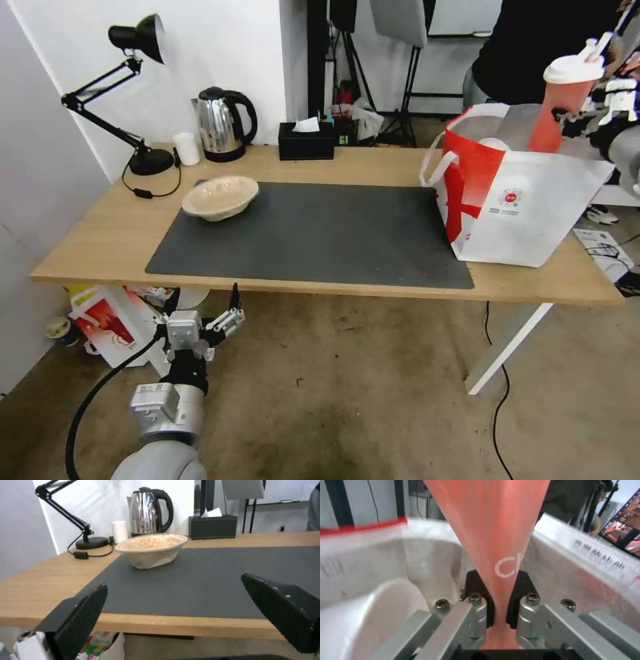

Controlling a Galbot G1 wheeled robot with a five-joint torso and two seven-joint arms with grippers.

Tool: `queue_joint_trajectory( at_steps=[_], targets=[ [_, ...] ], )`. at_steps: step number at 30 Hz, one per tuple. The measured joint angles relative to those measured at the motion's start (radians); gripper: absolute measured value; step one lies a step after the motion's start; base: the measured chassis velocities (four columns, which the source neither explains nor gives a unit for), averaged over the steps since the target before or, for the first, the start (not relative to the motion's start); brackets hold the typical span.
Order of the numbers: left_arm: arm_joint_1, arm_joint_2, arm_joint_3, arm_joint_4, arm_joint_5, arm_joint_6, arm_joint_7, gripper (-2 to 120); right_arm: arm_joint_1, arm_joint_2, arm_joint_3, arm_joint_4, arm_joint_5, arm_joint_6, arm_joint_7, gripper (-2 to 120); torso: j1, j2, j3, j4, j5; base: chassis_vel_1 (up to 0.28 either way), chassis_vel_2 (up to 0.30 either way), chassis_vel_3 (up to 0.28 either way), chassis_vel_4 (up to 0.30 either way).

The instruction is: Pick up the trash from the table and place it into the takeout bag.

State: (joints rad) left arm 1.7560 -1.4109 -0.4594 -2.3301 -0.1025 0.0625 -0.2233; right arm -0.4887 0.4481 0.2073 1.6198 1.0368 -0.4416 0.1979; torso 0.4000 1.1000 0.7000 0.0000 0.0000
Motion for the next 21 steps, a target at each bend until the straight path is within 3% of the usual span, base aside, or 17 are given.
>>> queue_joint_trajectory(
  at_steps=[3,12,19,21],
  targets=[
    [0.002,0.0,-0.001,-0.001,0.0,-0.002,0.0,100,-0.034,0.003,0.009,0.006,-0.046,0.004,-0.013,4,0.0,0.0,0.0,0.0,0.0001,0.0,0.0,0.0,0.0],
    [0.003,-0.001,0.0,-0.013,0.0,-0.004,0.0,100,-0.068,-0.025,0.054,0.084,-0.061,-0.028,-0.023,39,0.0,0.0,0.0,0.0,-0.0001,0.0,0.0,0.0,0.0],
    [0.009,0.002,-0.002,-0.016,-0.001,-0.01,-0.002,100,-0.049,-0.03,0.055,0.095,-0.066,-0.032,-0.023,60,0.0,0.0,0.0,0.0001,-0.0002,0.0,0.0,0.0,0.0],
    [0.009,0.002,-0.001,-0.016,-0.001,-0.011,-0.002,100,-0.052,-0.027,0.055,0.097,-0.072,-0.032,-0.021,71,0.0,0.0,0.0,0.0001,-0.0001,0.0,0.0,0.0,0.0]
  ],
)
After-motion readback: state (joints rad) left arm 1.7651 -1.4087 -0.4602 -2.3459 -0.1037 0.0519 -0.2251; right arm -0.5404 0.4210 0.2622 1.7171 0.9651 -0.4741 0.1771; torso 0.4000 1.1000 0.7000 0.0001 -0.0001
